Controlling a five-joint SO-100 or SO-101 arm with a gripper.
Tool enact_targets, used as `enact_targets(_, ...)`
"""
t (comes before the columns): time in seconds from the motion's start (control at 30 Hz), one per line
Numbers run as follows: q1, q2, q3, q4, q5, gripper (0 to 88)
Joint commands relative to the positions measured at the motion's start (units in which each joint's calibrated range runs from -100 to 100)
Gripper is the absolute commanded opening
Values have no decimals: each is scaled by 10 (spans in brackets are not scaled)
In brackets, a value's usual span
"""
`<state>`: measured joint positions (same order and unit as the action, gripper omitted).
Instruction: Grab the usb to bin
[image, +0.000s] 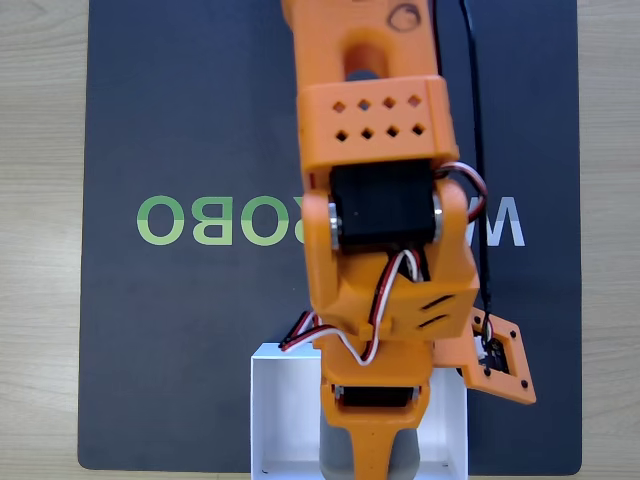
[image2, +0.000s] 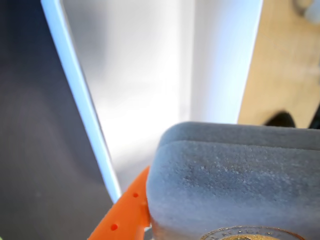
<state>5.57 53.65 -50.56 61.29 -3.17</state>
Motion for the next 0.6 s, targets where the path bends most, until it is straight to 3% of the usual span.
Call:
enact_targets(0.0, 3, -55, -3, -6, 2, 357)
enact_targets(0.27, 3, -55, -3, -3, 2, 363)
enact_targets(0.57, 4, -55, -2, -1, 3, 564)
